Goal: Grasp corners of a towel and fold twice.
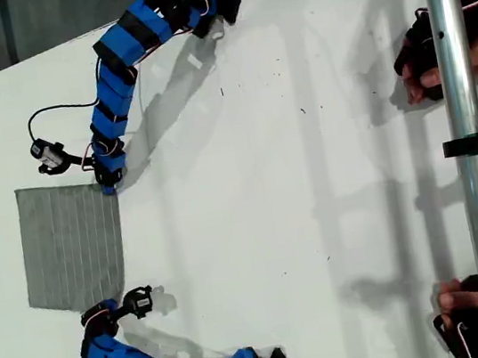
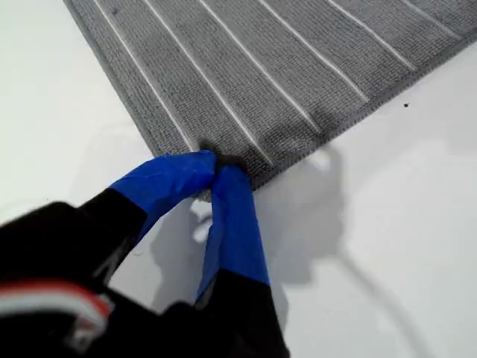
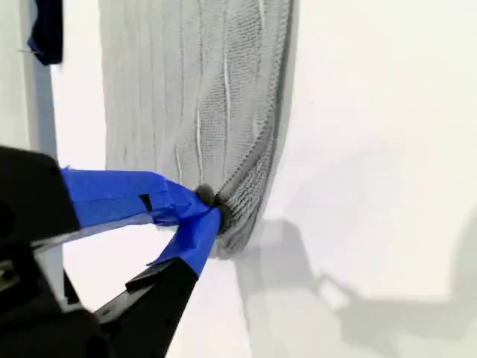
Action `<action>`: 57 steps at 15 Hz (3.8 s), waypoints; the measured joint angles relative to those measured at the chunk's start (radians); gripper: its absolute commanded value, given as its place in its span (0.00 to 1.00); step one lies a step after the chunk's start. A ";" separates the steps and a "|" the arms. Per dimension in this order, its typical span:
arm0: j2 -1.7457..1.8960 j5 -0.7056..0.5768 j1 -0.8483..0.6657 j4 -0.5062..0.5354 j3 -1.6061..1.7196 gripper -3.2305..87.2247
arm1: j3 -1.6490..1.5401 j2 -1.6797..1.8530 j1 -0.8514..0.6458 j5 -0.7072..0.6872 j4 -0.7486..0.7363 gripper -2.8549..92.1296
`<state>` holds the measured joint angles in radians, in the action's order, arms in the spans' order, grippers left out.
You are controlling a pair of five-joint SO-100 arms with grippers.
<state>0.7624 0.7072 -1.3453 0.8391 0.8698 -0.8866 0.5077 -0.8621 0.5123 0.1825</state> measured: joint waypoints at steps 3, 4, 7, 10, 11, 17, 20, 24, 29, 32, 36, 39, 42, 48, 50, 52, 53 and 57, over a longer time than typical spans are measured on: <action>0.009 -0.003 0.003 -0.006 0.026 0.01 | -0.025 0.034 0.009 0.000 0.008 0.03; 0.041 0.000 0.014 0.012 0.055 0.01 | -0.046 0.058 0.017 0.000 0.009 0.03; 0.190 0.000 0.043 0.029 0.153 0.01 | -0.057 0.132 0.048 -0.005 -0.009 0.03; 0.247 -0.003 0.040 -0.044 0.196 0.01 | -0.055 0.153 0.051 -0.012 -0.069 0.03; 0.242 -0.003 0.040 -0.112 0.225 0.01 | -0.044 0.153 0.048 -0.014 -0.086 0.03; -0.009 0.067 0.003 -0.060 0.052 0.00 | 0.002 0.005 -0.006 0.028 -0.132 0.03; -0.011 0.100 0.003 -0.006 0.044 0.00 | 0.002 -0.023 -0.006 0.052 -0.132 0.03; -0.011 0.100 0.003 0.092 0.017 0.00 | 0.006 -0.012 0.005 0.114 -0.012 0.03; -0.009 0.107 0.015 0.267 0.012 0.01 | -0.006 0.069 0.044 0.143 0.196 0.03; -0.008 0.115 0.057 0.379 0.011 0.01 | -0.041 0.130 0.069 0.144 0.347 0.03; 0.051 0.121 0.146 0.488 0.104 0.01 | -0.186 0.244 0.101 0.144 0.430 0.03; 0.301 0.160 0.207 0.354 0.469 0.01 | -0.399 0.391 0.130 0.144 0.391 0.04; 0.511 0.179 0.255 0.290 0.709 0.01 | -0.591 0.535 0.163 0.143 0.354 0.03; 0.931 0.245 0.391 0.121 1.183 0.01 | -1.058 0.950 0.242 0.143 0.328 0.03; 1.040 0.259 0.439 0.072 1.319 0.01 | -1.218 1.134 0.253 0.143 0.341 0.04; 1.140 0.256 0.442 0.037 1.361 0.00 | -1.224 1.198 0.275 0.143 0.342 0.04; 1.178 0.239 0.443 0.029 1.356 0.00 | -1.200 1.198 0.290 0.138 0.325 0.04; 1.167 0.140 0.360 -0.118 1.324 0.00 | -0.879 0.950 0.290 0.086 0.164 0.04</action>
<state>1.9297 0.8468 -0.9848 0.7210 2.1936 -1.7656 1.4573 -0.5722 0.5983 0.3467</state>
